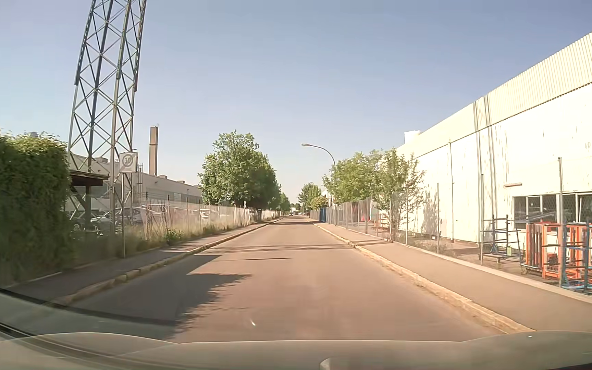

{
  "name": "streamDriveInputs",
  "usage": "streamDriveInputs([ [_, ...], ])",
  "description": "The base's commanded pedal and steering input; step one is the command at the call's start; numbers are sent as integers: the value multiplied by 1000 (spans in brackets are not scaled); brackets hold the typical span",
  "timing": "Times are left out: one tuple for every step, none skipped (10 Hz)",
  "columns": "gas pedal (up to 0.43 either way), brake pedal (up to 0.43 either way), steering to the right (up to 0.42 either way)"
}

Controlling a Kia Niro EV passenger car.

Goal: Follow the waypoints while adhering to traffic rules and regulations

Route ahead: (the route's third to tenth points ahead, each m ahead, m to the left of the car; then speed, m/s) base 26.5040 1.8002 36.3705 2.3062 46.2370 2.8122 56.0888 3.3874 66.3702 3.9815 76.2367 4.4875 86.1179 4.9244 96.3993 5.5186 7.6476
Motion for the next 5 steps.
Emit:
streamDriveInputs([
  [319,0,-11],
  [319,0,-16],
  [319,0,-16],
  [319,0,-11],
  [268,0,-8],
])
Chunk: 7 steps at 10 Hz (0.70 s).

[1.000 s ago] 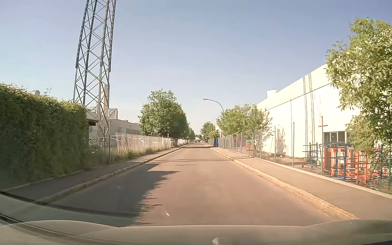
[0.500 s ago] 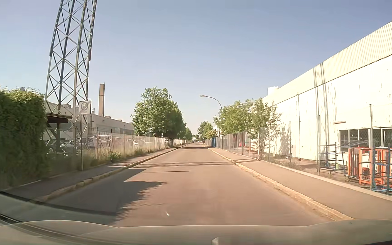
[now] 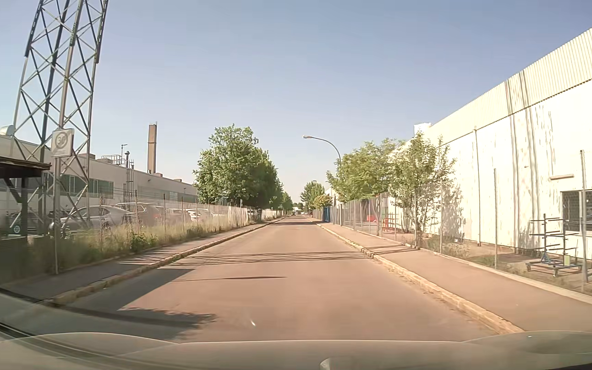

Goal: Follow the waypoints while adhering to traffic rules and regulations

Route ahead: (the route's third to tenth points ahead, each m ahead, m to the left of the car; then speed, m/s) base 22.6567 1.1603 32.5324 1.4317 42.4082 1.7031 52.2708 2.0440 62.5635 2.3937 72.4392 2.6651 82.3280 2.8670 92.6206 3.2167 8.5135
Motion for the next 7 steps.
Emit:
streamDriveInputs([
  [248,0,-6],
  [248,0,-7],
  [248,0,-7],
  [248,0,-14],
  [248,0,-21],
  [248,0,-24],
  [248,0,-24],
])
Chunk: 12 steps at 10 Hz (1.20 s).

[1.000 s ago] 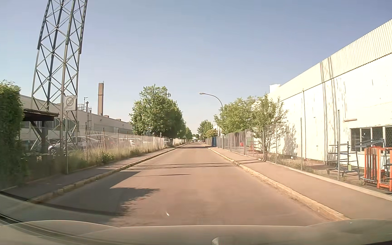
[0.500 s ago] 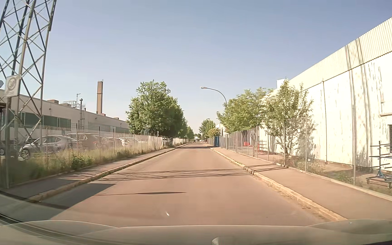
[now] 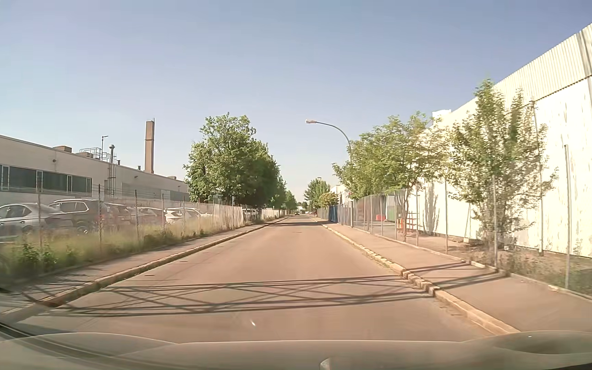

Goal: Follow the waypoints while adhering to traffic rules and regulations

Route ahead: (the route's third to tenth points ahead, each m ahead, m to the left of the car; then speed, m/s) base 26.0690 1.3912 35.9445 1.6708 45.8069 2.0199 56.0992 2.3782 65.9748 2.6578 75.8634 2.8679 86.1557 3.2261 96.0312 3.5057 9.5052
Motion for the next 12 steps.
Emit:
streamDriveInputs([
  [240,0,-24],
  [118,0,-22],
  [28,0,-18],
  [0,0,-11],
  [0,0,-8],
  [0,0,-8],
  [0,0,-6],
  [0,0,-5],
  [0,0,-4],
  [0,0,-2],
  [0,0,4],
  [0,0,5],
])
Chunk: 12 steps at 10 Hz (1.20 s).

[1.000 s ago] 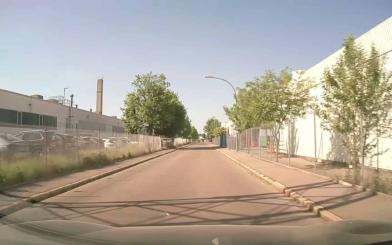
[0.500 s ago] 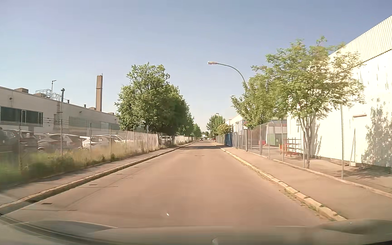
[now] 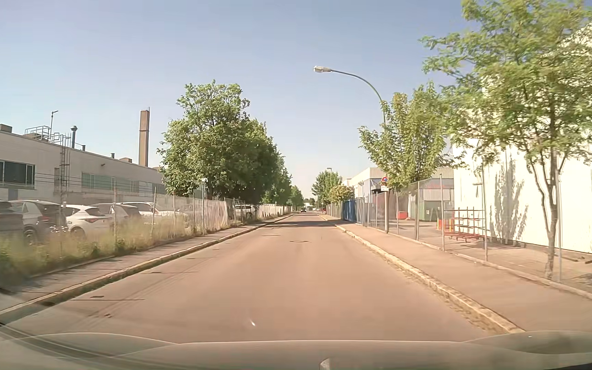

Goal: Follow the waypoints while adhering to traffic rules and regulations

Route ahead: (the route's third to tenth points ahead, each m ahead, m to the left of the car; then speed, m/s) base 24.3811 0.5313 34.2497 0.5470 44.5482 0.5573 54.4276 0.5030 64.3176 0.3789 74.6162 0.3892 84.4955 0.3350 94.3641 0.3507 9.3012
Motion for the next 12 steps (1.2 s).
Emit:
streamDriveInputs([
  [0,0,5],
  [0,0,5],
  [0,0,1],
  [0,0,-2],
  [0,0,-2],
  [0,0,-4],
  [0,0,-6],
  [0,0,-6],
  [0,0,-7],
  [0,0,-8],
  [28,0,-7],
  [59,0,-6],
])
